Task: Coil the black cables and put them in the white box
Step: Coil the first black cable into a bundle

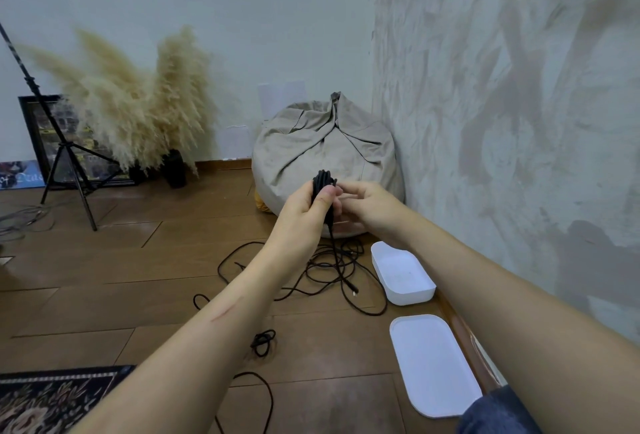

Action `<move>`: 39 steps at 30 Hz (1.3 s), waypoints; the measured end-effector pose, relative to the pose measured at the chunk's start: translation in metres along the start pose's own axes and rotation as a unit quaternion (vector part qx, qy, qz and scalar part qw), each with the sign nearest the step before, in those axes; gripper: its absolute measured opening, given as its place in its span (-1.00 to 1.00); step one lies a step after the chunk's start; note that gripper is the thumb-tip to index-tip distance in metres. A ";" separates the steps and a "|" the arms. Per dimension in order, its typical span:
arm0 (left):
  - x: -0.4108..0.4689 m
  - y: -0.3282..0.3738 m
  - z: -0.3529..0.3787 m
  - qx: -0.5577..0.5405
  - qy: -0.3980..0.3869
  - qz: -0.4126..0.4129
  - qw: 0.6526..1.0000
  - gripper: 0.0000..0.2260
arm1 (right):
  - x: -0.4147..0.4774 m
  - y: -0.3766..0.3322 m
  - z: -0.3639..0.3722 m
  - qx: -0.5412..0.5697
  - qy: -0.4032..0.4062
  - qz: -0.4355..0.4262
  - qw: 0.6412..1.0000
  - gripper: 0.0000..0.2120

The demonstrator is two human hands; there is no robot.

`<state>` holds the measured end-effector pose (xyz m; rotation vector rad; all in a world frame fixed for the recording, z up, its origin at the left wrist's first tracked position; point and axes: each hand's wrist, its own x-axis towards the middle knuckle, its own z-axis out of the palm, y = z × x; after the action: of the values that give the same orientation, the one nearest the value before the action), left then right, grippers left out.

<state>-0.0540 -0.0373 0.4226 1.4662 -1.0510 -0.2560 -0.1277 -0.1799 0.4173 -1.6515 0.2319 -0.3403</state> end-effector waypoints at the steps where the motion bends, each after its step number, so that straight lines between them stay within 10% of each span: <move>1: 0.000 0.000 0.000 -0.010 0.007 -0.006 1.000 -0.77 | -0.001 -0.001 0.001 0.017 -0.015 0.015 1.000 -0.71; 21: -0.003 -0.007 -0.005 0.017 0.022 -0.020 0.999 -0.79 | 0.002 -0.009 0.008 0.119 -0.049 0.056 0.990 -0.52; 32: 0.009 -0.030 -0.021 0.110 0.146 -0.034 0.983 -0.85 | -0.008 -0.014 0.037 -0.180 -0.139 0.055 0.972 -0.77; 39: 0.010 -0.037 -0.025 0.095 0.095 -0.091 0.987 -0.77 | -0.006 -0.009 0.028 -0.156 -0.078 -0.009 0.985 -0.76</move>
<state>-0.0142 -0.0337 0.4000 1.7257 -0.8050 -0.1434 -0.1240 -0.1507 0.4234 -1.9807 0.1568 -0.1919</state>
